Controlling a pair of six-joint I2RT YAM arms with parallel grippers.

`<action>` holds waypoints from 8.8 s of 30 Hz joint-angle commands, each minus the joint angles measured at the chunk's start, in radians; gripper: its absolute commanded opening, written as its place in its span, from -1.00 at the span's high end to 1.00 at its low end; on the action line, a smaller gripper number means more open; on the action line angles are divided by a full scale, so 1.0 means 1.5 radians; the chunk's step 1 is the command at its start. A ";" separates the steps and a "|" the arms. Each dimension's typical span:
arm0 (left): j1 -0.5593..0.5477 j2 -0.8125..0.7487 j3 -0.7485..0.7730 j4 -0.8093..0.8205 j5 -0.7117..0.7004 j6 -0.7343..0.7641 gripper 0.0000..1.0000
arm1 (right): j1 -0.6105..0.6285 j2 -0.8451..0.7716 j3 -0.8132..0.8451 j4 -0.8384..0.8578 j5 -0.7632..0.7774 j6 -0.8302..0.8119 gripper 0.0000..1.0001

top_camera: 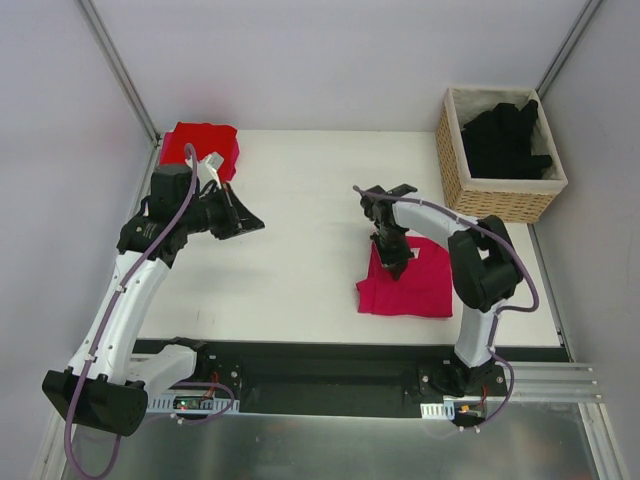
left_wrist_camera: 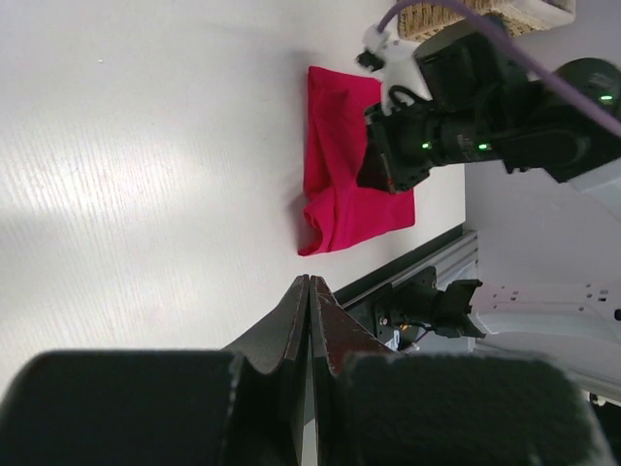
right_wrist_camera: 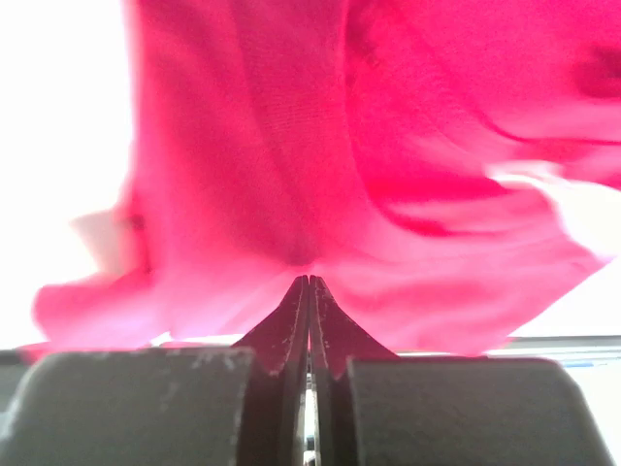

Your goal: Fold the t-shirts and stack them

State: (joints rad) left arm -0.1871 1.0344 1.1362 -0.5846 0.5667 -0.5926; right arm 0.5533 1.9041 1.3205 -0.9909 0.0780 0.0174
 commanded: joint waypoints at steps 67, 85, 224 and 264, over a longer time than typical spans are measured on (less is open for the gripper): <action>0.243 0.784 0.439 0.063 -0.423 -0.258 0.41 | -0.193 -0.097 0.234 -0.126 -0.131 -0.113 0.92; 0.254 0.823 0.472 0.093 -0.408 -0.261 0.65 | -0.195 -0.060 0.274 -0.148 -0.162 -0.105 0.97; 0.285 0.810 0.365 0.182 -0.295 -0.236 1.00 | -0.139 0.101 0.461 -0.237 -0.226 -0.106 0.98; 0.258 0.839 0.356 0.168 -0.238 -0.210 1.00 | -0.141 0.109 0.458 -0.240 -0.236 -0.109 0.98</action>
State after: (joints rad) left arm 0.2150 2.2581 1.7039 -0.2668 0.1802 -0.9257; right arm 0.3393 2.0586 1.9713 -1.2995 -0.2569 -0.1368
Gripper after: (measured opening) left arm 0.009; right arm 0.012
